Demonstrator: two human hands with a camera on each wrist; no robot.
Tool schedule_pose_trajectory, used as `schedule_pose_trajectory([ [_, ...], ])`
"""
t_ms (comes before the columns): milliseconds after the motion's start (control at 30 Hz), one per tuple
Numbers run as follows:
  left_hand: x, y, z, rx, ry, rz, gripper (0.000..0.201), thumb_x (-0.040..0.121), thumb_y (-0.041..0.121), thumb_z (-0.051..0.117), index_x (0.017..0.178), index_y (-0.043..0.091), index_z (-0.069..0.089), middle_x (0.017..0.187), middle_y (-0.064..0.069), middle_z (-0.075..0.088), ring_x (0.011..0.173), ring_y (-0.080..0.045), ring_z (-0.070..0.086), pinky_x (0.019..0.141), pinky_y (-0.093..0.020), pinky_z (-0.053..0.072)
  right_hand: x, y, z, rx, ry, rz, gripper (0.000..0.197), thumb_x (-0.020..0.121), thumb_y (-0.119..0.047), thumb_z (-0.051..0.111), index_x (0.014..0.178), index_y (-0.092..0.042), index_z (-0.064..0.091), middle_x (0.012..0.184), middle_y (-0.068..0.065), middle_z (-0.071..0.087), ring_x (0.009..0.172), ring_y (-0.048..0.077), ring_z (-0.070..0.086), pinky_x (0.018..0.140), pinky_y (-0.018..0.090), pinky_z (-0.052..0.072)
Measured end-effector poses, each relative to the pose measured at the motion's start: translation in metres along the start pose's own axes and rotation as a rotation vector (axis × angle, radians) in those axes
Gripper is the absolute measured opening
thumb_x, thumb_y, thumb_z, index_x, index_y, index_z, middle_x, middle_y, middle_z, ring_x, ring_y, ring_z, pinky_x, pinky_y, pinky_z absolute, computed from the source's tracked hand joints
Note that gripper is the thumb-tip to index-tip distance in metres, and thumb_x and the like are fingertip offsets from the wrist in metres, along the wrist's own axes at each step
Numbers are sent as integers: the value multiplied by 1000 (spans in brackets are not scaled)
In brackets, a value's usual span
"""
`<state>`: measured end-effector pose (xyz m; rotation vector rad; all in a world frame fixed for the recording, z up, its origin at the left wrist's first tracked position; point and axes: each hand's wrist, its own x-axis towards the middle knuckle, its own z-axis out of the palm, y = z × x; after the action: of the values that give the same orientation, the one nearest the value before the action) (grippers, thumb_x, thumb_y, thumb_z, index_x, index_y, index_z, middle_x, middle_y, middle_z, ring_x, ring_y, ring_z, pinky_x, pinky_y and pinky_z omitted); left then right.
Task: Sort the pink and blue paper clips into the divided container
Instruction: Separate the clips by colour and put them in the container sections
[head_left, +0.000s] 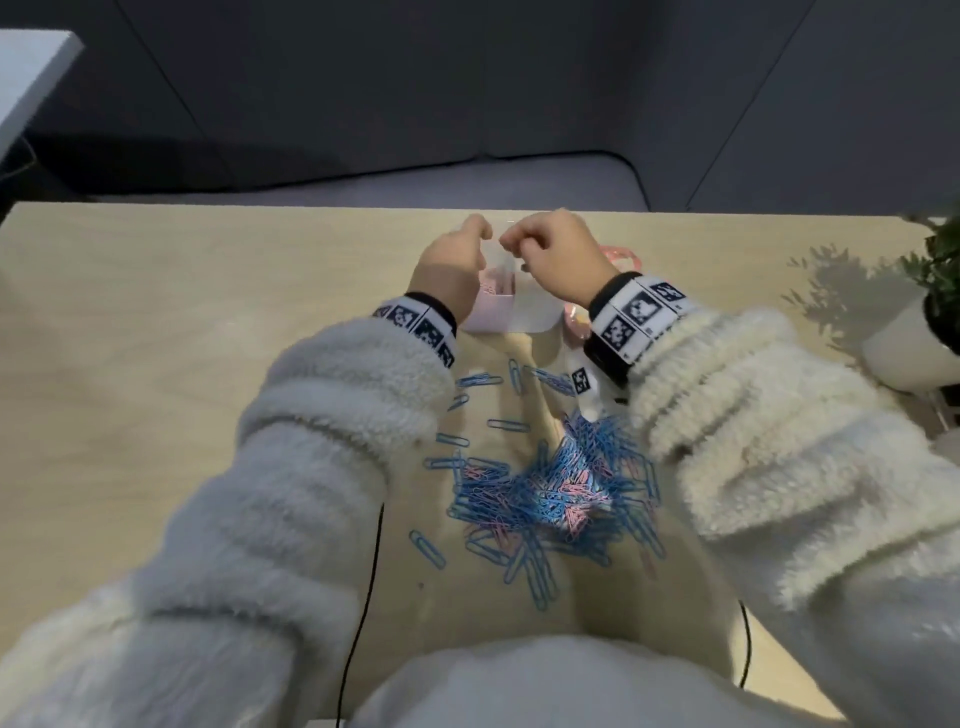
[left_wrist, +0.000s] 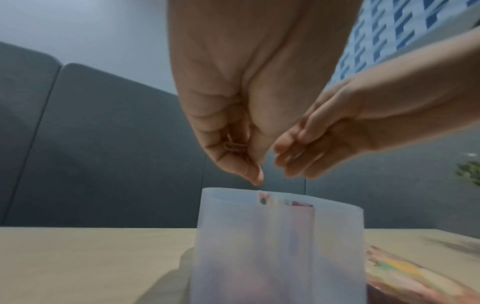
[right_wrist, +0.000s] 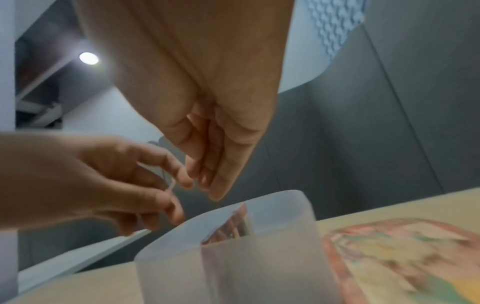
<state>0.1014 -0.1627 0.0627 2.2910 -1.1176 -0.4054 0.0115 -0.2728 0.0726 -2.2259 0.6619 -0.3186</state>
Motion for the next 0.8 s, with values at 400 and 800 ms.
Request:
schedule_pose_trajectory([
  [400, -37, 9, 60, 248, -260, 372, 11, 82, 7, 60, 89, 12, 67, 96, -11, 65, 88, -28, 61, 80, -37, 50, -106, 108, -34, -122, -141, 222, 19, 83, 1, 58, 76, -12, 70, 74, -6, 64, 56, -6, 54, 59, 10, 43],
  [800, -81, -6, 106, 186, -529, 301, 15, 82, 16, 62, 94, 8, 65, 101, -12, 58, 95, -26, 55, 82, -35, 45, -151, 121, -5, -270, -302, 133, 14, 76, -5, 63, 88, -11, 69, 96, 12, 62, 92, 29, 59, 87, 38, 47],
])
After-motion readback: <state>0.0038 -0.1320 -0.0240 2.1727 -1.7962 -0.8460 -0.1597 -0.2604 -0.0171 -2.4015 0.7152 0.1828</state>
